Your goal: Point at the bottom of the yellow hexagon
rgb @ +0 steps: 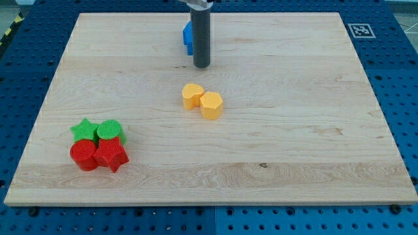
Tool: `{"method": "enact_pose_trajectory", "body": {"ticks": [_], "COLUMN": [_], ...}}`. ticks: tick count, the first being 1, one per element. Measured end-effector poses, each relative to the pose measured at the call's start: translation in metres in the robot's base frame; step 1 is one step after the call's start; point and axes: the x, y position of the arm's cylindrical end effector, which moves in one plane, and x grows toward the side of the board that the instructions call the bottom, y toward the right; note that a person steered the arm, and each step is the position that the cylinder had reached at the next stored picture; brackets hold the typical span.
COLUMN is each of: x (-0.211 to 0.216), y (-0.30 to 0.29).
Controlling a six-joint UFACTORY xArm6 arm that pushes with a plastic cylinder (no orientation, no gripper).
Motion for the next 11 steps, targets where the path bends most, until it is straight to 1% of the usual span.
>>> {"method": "enact_pose_trajectory", "body": {"ticks": [2,3,5,6,7,8,9,10,11], "x": [0.006,0.009,0.062,0.081,0.108,0.143,0.151,0.145,0.14], "y": [0.017,0.041,0.075,0.084,0.085,0.082,0.058,0.039,0.034]}}
